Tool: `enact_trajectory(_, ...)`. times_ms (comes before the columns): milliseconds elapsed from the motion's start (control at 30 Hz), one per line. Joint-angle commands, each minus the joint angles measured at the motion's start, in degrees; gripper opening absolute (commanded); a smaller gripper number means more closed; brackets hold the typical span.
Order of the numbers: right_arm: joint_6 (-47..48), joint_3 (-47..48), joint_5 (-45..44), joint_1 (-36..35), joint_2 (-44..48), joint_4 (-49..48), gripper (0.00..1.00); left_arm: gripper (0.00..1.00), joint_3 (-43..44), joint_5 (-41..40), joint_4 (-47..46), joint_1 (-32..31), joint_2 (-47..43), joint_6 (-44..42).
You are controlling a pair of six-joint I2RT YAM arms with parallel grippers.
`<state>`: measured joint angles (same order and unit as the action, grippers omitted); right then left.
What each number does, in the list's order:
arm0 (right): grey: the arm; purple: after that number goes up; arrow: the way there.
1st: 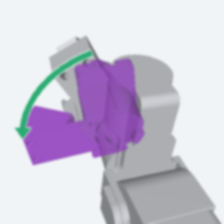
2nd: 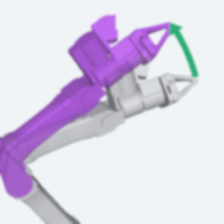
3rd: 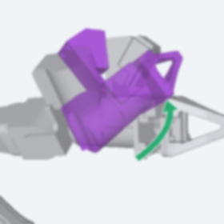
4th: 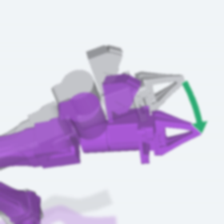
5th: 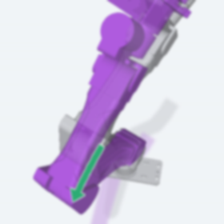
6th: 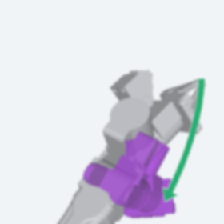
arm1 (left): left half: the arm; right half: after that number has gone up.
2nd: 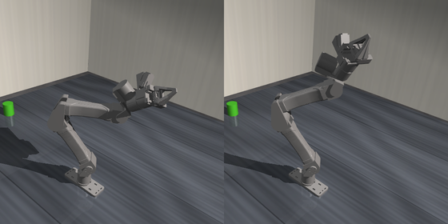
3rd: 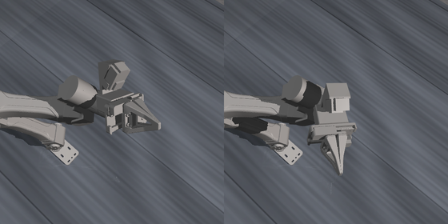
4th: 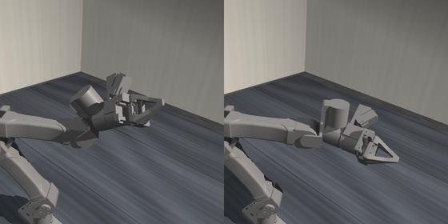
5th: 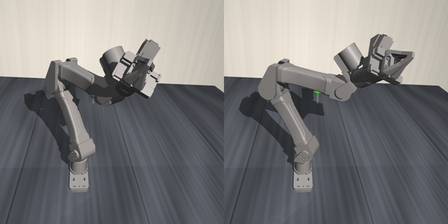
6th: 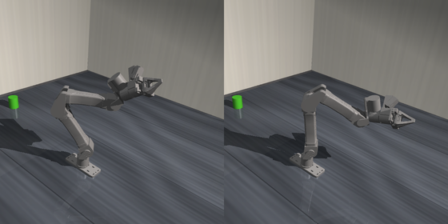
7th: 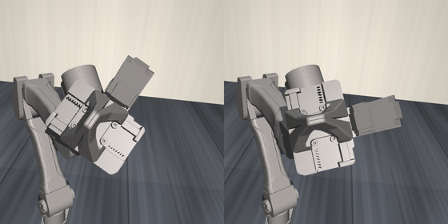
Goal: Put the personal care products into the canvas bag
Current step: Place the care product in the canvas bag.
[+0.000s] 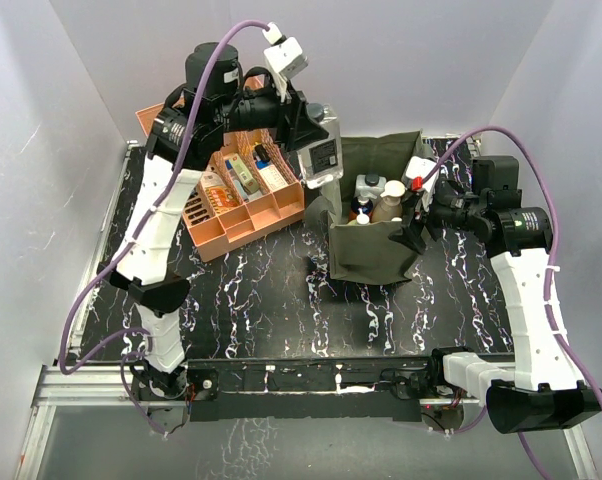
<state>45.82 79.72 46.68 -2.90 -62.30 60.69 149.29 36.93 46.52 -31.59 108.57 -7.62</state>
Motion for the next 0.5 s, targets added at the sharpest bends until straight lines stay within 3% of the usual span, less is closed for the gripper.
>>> enact_trajectory(0,2.0,1.0,2.7,-0.4,0.6,0.5,0.78,0.0,5.0,3.2,-12.1,-1.9,0.0,2.5)
enact_trajectory(467,2.4,-1.1,1.8,-3.1,-0.2,-1.7,0.68,0.0,-4.3,15.0,-27.8,-3.9,6.1,10.7)
